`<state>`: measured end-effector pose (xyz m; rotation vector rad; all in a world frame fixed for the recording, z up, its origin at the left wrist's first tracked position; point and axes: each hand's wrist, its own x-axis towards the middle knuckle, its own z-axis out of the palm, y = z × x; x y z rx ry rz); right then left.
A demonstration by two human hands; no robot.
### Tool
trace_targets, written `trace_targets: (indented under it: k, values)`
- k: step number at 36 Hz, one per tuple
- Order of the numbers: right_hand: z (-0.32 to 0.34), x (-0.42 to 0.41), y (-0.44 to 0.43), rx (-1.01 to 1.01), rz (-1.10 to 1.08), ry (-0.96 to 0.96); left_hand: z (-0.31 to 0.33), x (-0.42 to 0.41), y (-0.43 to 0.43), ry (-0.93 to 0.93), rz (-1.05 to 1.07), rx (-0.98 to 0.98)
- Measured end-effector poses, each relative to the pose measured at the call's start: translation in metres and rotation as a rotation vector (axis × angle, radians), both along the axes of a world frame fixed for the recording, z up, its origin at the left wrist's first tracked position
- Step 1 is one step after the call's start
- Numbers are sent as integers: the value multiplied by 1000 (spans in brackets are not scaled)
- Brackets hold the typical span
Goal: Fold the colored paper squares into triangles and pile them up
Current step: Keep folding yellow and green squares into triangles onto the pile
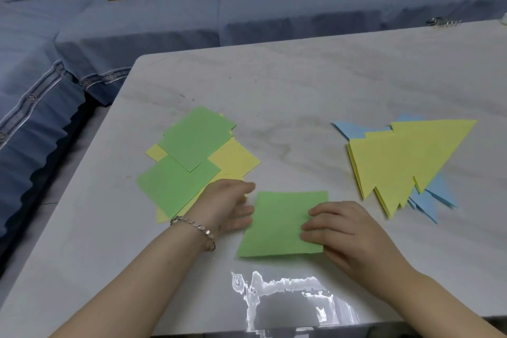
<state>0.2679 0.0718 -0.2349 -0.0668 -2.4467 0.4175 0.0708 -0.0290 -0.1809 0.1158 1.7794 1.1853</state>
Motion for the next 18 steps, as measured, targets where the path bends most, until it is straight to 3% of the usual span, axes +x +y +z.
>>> trace_targets:
  k: [3, 5, 8, 11, 13, 18]
  values:
    - [3, 2, -2, 29, -49, 44, -4, 2, -2, 222, -142, -103]
    - [4, 3, -3, 23, -83, 90, -6, 3, -4, 235, -172, -117]
    - [6, 4, -5, 14, -116, 134, -7, 5, -6, 157, -213, -182]
    - [8, 4, -4, 4, -93, 118, -7, 4, -3, -57, -219, -129]
    - [8, 4, -4, -4, -34, 62, -7, -1, -1, -79, -241, -91]
    - [11, 4, -3, -105, 85, -130, -6, -2, 6, 185, -336, 20]
